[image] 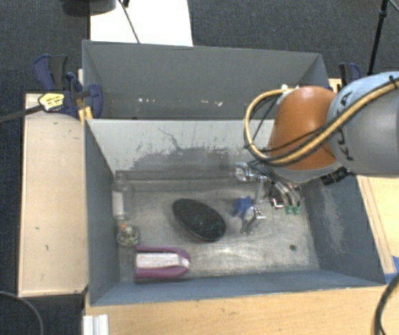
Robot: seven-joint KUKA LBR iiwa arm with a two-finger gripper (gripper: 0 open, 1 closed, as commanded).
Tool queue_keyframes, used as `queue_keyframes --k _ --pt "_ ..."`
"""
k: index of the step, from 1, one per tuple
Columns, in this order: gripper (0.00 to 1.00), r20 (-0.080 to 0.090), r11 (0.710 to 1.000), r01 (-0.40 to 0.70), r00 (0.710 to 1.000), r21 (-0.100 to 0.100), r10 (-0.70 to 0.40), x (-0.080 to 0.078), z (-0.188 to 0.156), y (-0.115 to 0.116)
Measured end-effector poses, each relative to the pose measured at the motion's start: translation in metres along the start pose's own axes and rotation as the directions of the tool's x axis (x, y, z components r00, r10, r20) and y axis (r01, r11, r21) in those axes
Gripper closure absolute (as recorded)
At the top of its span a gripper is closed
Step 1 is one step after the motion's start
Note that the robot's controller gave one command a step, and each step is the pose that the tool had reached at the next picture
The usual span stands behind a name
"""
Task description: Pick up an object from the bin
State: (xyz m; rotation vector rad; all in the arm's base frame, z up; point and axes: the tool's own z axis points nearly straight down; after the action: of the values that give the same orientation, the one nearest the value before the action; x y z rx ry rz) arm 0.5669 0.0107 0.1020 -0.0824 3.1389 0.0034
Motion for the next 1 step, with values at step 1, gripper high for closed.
queue_keyframes --k 1 --pt "0.0 0.0 0.989 0.15 0.989 0.002 -0.15 0.0001 0.0013 -0.0203"
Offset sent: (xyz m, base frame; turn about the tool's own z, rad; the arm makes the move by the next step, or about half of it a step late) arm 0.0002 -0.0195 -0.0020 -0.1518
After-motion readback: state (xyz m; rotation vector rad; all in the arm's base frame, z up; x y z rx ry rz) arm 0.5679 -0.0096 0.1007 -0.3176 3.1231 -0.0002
